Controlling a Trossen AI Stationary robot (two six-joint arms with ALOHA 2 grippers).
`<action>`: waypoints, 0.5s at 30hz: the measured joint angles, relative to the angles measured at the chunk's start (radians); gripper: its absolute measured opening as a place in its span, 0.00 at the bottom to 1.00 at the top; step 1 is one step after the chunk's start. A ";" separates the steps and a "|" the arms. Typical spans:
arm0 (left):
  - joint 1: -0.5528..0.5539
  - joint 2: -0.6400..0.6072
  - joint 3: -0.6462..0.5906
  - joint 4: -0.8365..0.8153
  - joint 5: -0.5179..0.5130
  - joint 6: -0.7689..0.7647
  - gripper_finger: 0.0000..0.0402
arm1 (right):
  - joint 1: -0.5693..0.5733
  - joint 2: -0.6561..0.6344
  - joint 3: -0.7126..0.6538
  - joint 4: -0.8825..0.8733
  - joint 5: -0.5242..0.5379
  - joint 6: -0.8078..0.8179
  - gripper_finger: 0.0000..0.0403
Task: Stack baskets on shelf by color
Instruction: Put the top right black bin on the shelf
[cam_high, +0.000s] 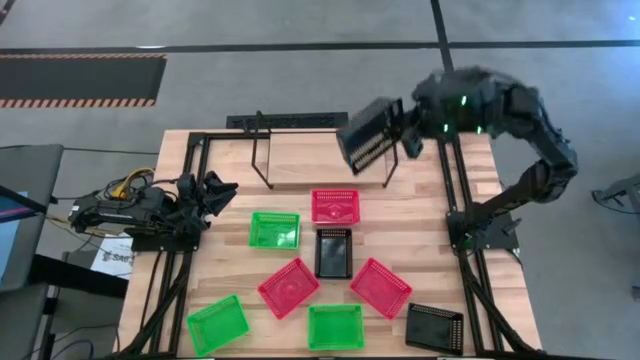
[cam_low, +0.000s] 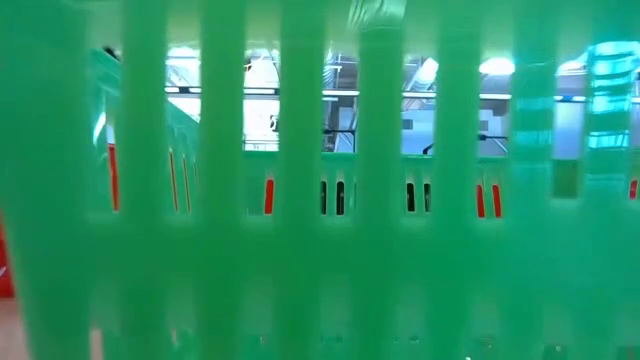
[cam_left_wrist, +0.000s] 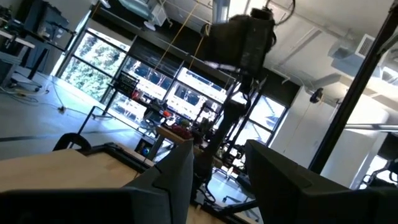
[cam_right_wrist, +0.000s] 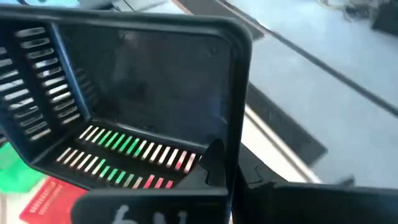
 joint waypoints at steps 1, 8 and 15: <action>0.000 0.000 0.000 0.000 0.000 0.000 0.34 | -0.052 0.020 0.022 -0.003 -0.041 -0.044 0.01; 0.000 0.000 0.000 -0.030 -0.024 0.001 0.34 | -0.332 0.254 0.153 -0.003 -0.497 -0.312 0.01; 0.000 0.000 0.000 -0.045 -0.035 0.001 0.34 | -0.467 0.489 0.205 -0.205 -0.622 -0.650 0.01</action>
